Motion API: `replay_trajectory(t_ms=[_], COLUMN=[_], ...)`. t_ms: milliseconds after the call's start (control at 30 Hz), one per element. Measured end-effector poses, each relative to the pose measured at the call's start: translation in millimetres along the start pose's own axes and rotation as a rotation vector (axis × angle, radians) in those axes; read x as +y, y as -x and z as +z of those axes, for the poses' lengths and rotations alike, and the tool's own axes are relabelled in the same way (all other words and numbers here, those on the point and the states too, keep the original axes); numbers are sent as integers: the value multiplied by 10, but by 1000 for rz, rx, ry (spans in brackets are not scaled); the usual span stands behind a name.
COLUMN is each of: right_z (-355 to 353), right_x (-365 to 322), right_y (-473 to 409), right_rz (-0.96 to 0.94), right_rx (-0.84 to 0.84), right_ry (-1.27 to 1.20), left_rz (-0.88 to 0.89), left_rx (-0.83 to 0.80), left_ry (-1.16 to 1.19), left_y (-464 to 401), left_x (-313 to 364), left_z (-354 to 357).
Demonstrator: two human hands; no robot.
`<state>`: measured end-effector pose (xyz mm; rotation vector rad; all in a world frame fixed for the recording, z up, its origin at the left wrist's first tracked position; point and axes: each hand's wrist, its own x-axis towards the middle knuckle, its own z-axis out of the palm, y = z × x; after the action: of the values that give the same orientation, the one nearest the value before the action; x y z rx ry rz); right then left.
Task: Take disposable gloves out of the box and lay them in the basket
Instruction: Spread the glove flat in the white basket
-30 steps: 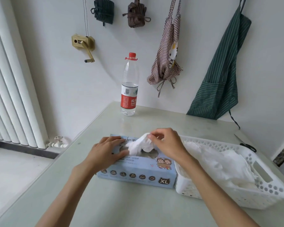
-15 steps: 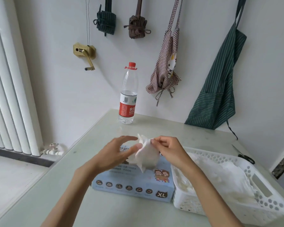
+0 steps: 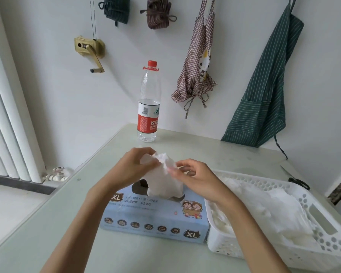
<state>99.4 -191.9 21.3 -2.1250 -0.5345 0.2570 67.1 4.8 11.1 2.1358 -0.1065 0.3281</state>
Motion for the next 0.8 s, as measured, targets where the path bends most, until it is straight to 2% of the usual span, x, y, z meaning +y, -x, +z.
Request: replay_trajectory(t_ms=[100, 267, 400, 600, 700, 800], right_z=[-36, -160, -153, -65, -74, -119], right_x=[62, 44, 51, 23, -19, -14], right_y=[1, 15, 9, -15, -10, -8], right_rz=[-47, -47, -100, -199, -227, -236], right_rx=[47, 31, 103, 120, 150, 162], right_ry=[135, -190, -115, -29, -39, -29], left_rz=[-33, -122, -137, -27, 0, 62], left_rx=[1, -108, -132, -199, -163, -28], left_ry=[98, -86, -184, -202, -289, -313], left_y=[26, 27, 31, 93, 67, 26], left_x=[-14, -126, -69, 133, 135, 88], left_z=[-85, -189, -237, -108, 58, 71])
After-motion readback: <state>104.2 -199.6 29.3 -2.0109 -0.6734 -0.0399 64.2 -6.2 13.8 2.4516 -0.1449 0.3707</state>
